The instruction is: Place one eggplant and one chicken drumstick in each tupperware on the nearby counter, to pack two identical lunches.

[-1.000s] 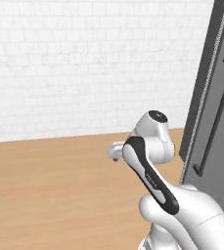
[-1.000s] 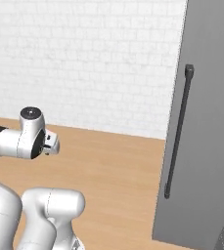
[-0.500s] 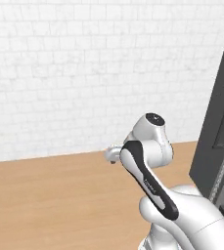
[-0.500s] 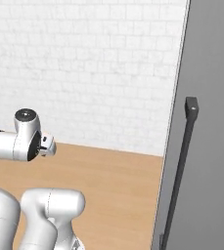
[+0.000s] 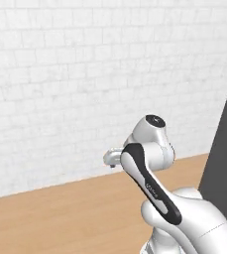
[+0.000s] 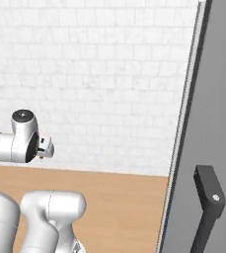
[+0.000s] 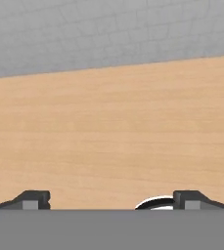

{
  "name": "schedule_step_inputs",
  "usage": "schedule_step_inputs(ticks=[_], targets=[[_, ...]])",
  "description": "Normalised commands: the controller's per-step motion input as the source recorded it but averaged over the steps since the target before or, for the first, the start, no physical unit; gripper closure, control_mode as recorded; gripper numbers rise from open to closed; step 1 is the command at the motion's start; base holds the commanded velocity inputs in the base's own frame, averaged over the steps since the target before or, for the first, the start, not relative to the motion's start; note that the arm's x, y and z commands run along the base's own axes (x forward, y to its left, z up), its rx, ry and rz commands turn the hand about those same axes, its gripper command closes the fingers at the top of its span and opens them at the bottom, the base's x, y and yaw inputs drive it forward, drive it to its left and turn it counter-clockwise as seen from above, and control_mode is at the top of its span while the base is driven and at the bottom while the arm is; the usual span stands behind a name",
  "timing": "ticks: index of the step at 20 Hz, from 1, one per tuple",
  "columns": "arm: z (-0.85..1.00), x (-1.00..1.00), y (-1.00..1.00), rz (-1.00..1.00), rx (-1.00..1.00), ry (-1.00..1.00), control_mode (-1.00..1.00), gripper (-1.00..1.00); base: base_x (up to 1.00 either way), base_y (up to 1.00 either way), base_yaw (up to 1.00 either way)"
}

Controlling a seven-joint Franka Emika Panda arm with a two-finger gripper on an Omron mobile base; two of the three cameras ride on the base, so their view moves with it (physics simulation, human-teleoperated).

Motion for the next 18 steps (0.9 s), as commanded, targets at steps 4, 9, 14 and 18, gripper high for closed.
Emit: schedule_step_inputs(ticks=[4,9,14,18], targets=[[0.00,0.00,0.00,0.00,0.00,0.00,1.00,-1.00,0.88,0.15,-0.75],[0.00,0.00,0.00,0.00,0.00,0.00,1.00,-1.00,0.71,0.13,-0.80],[0.00,0.00,0.00,0.00,0.00,0.00,1.00,-1.00,0.06,0.03,-0.98],[0.00,0.00,0.00,0.00,0.00,0.00,1.00,-1.00,0.00,0.02,-1.00]])
